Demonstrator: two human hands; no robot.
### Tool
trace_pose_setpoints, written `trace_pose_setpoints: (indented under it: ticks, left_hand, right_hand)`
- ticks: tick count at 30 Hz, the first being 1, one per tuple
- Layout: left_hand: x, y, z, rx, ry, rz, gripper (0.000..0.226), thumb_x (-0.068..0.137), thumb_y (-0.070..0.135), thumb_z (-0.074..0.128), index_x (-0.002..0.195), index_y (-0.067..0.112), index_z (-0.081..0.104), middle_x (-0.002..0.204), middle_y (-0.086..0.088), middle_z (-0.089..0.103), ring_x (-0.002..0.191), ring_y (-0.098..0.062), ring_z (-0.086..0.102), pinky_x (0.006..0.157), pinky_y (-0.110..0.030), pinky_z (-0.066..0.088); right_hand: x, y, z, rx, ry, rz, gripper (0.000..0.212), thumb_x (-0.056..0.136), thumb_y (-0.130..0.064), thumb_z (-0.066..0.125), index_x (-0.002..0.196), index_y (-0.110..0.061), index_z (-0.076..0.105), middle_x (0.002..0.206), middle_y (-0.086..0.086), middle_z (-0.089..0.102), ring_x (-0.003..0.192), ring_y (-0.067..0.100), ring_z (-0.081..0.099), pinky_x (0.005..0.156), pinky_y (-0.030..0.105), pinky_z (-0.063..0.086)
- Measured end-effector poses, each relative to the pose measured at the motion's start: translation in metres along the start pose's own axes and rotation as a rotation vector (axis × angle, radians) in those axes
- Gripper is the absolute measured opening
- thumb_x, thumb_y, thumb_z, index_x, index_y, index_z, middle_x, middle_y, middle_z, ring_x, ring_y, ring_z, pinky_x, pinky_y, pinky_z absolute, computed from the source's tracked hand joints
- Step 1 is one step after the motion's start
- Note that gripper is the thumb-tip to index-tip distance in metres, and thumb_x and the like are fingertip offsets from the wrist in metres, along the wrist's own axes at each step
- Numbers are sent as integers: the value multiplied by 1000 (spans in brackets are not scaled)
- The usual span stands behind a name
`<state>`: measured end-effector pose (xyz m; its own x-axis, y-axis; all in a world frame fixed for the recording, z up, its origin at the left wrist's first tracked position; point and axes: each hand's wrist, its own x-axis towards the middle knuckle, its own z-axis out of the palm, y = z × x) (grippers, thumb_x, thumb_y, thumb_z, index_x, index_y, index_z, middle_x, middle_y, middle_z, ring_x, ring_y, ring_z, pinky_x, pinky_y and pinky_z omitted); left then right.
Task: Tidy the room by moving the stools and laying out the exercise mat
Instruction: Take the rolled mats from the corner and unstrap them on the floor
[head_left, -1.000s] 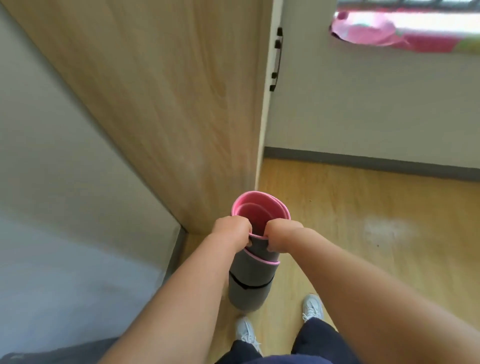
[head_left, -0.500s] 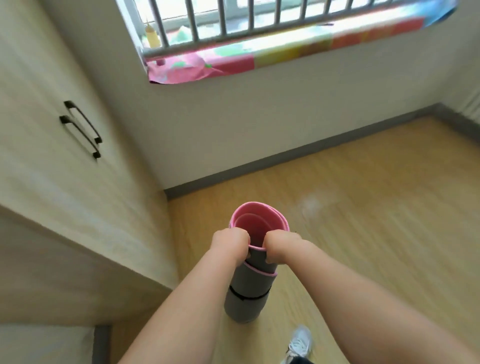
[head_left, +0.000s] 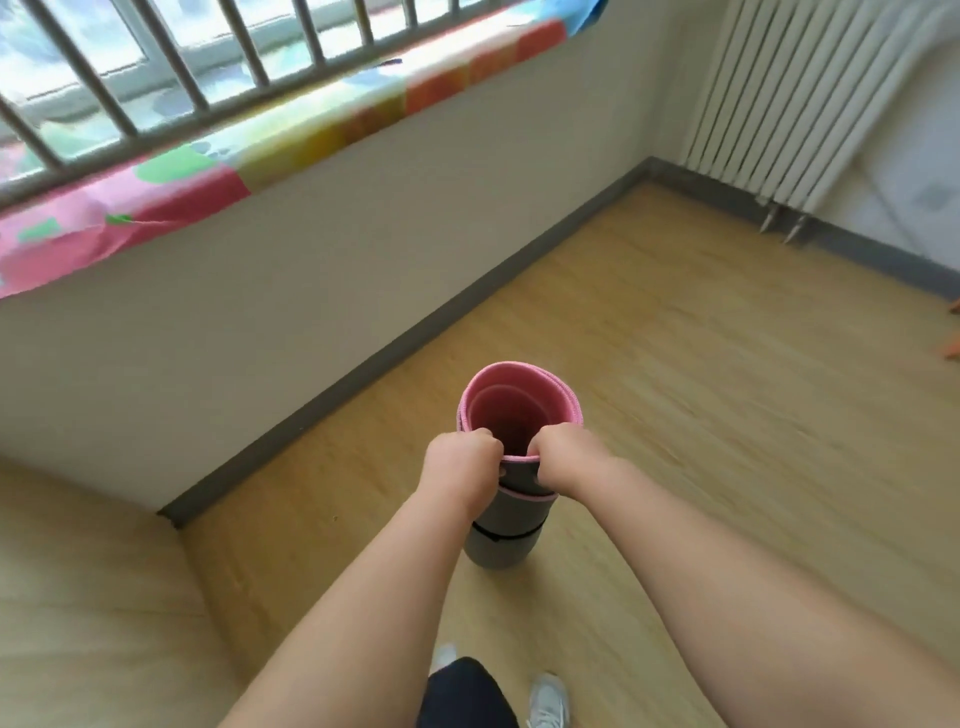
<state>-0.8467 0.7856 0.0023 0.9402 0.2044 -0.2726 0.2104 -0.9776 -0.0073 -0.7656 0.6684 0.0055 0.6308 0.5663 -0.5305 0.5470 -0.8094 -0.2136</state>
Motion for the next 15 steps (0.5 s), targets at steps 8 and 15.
trace_pose_setpoints:
  ticks: [8, 15]
  left_hand:
    - [133, 23, -36, 51, 21, 251, 24, 96, 31, 48, 105, 19, 66, 99, 0, 61, 83, -24, 62, 70, -34, 52]
    - [248, 23, -61, 73, -21, 433, 23, 94, 29, 49, 106, 19, 66, 104, -1, 62, 87, -26, 62, 63, -31, 42]
  right_hand:
    - [64, 65, -54, 6, 93, 225, 22, 81, -10, 51, 88, -23, 67, 77, -1, 58, 73, 24, 54, 52, 25, 35]
    - [129, 95, -98, 149, 99, 454, 21, 83, -16, 54, 94, -25, 69, 78, -2, 59, 72, 24, 55, 56, 25, 39]
